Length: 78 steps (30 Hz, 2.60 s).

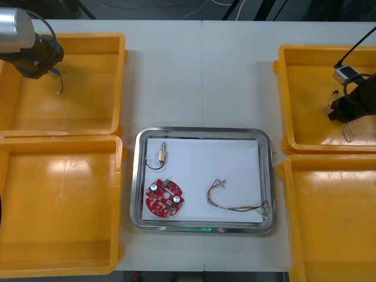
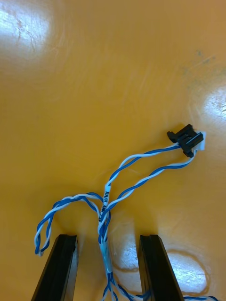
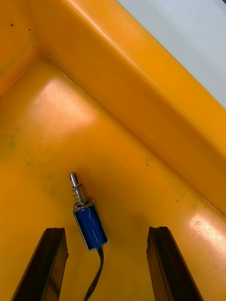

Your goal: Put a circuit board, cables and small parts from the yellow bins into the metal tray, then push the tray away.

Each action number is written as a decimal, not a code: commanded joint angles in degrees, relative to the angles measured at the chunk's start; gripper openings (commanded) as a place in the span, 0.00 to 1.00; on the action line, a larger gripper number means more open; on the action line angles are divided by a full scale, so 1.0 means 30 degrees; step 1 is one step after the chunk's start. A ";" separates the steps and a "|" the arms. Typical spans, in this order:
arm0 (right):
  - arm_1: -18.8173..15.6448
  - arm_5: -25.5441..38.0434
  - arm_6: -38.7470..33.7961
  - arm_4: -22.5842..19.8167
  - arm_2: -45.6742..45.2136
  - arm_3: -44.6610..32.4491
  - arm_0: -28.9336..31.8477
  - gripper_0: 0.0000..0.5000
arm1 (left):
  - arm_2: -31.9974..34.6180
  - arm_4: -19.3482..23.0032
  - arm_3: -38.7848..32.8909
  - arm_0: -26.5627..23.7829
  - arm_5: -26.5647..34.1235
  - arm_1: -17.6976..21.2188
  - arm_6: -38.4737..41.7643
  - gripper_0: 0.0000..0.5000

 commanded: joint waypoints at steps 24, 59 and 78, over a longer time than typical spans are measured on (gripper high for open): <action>-0.0798 0.2844 0.0626 0.1022 -0.0217 -0.4163 0.0544 0.00 | -0.2788 -0.0567 0.0229 0.0737 -0.2924 -0.0423 -0.0683 1.00; -0.1823 1.0888 0.0363 -0.3753 -0.0217 -1.9075 0.2126 0.00 | -0.2817 -0.0450 -0.0211 0.1059 -0.1840 -0.0218 -0.1239 0.00; -0.2848 1.0888 0.0538 -0.9613 0.4763 -2.4788 0.2244 0.00 | -0.2026 -0.0450 -0.4898 0.1059 0.5397 0.1715 -0.1122 0.00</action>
